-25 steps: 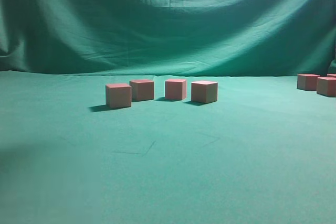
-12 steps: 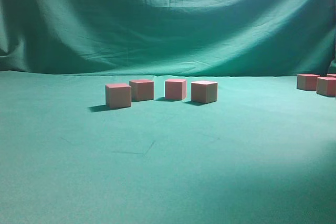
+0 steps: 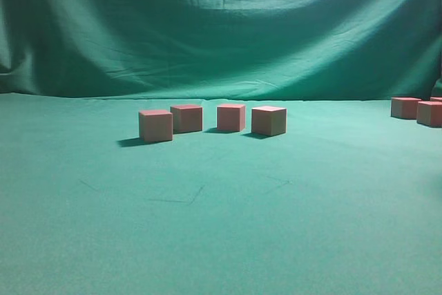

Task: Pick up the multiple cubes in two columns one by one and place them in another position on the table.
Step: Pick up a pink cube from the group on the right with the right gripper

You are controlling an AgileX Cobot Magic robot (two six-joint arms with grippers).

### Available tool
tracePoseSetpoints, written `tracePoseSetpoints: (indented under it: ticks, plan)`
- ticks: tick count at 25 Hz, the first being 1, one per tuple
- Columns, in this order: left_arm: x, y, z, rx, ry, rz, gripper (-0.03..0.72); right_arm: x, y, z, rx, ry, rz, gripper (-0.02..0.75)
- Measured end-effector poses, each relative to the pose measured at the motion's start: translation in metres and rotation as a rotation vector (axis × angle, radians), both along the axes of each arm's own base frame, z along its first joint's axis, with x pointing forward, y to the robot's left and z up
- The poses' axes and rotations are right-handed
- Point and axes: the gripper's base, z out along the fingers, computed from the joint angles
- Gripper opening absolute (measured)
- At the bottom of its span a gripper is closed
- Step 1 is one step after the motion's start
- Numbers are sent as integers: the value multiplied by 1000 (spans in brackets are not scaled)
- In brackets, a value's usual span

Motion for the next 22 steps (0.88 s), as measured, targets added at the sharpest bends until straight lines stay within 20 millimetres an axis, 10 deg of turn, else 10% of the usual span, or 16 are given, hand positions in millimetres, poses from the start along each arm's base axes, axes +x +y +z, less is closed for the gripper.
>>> tracePoseSetpoints:
  ticks: [22]
  plan:
    - [0,0,0,2,0,0,0,55,-6,-66,91,33,157,465]
